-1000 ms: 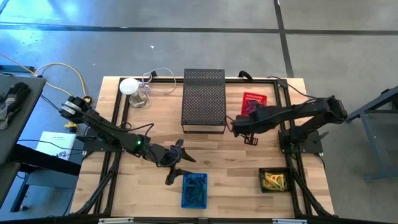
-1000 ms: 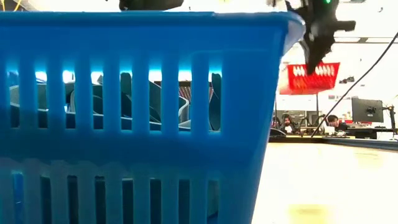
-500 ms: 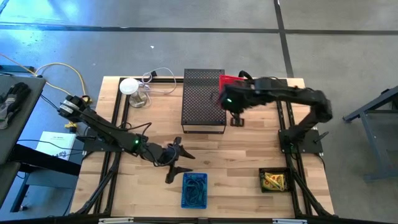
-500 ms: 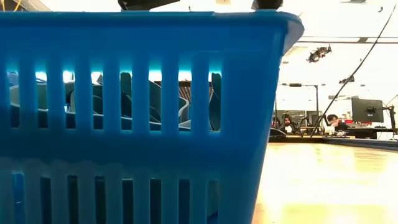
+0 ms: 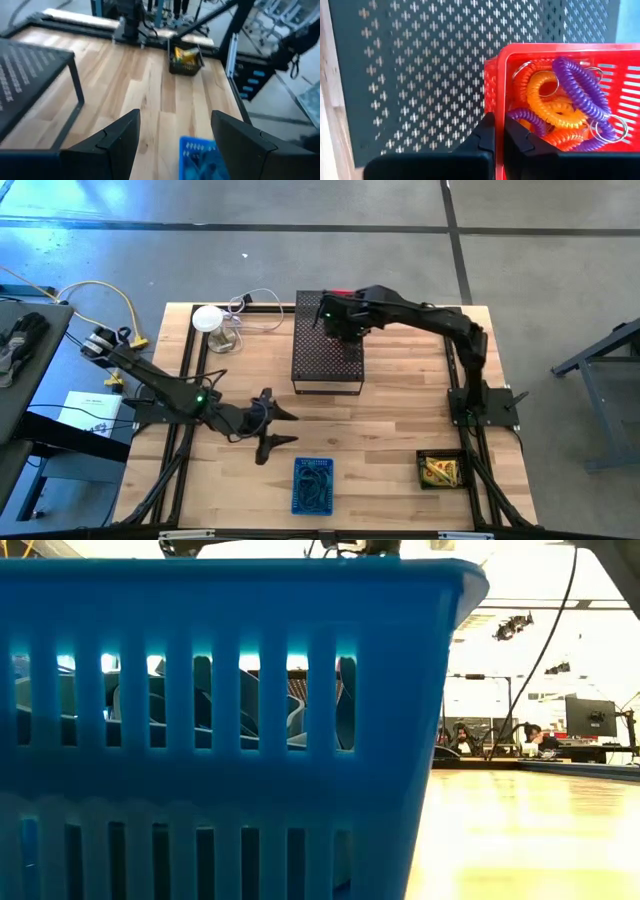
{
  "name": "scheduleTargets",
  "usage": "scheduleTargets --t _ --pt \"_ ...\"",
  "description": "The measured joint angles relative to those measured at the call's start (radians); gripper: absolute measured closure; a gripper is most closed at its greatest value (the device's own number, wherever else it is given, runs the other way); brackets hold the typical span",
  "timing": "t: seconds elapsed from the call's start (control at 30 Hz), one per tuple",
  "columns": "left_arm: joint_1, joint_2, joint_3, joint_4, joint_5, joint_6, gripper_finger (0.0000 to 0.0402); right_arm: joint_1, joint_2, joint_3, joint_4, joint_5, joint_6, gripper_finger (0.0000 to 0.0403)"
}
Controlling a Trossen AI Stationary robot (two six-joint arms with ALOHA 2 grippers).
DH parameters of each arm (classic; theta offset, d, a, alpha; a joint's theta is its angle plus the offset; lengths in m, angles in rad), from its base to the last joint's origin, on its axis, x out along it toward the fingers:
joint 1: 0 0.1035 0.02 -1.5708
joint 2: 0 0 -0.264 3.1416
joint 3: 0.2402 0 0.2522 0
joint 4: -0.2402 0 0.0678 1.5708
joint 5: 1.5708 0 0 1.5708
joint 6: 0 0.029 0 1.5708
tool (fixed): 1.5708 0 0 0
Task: Pick & Place Office Desk Supplies
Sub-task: Put the red bin with spring keychain on the shelf
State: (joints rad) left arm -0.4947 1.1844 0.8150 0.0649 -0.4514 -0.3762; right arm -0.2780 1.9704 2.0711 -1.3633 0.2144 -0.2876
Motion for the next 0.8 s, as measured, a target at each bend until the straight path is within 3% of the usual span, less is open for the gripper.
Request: scheduleTargets --t 0.33,0.6,0.8 --pt "-0.053 -0.005 0.000 -0.051 -0.069 0.000 0.0164 0.016 0.149 0.286 -0.024 -0.086 -0.027 0.0400" --pt "-0.065 -0.005 0.000 -0.085 -0.136 0.017 0.0164 -0.013 0.185 0.279 -0.029 -0.102 -0.050 0.0400" --pt "-0.065 -0.005 0.000 -0.092 -0.156 0.017 0.0164 -0.055 0.182 0.280 -0.060 -0.102 0.027 0.0400"
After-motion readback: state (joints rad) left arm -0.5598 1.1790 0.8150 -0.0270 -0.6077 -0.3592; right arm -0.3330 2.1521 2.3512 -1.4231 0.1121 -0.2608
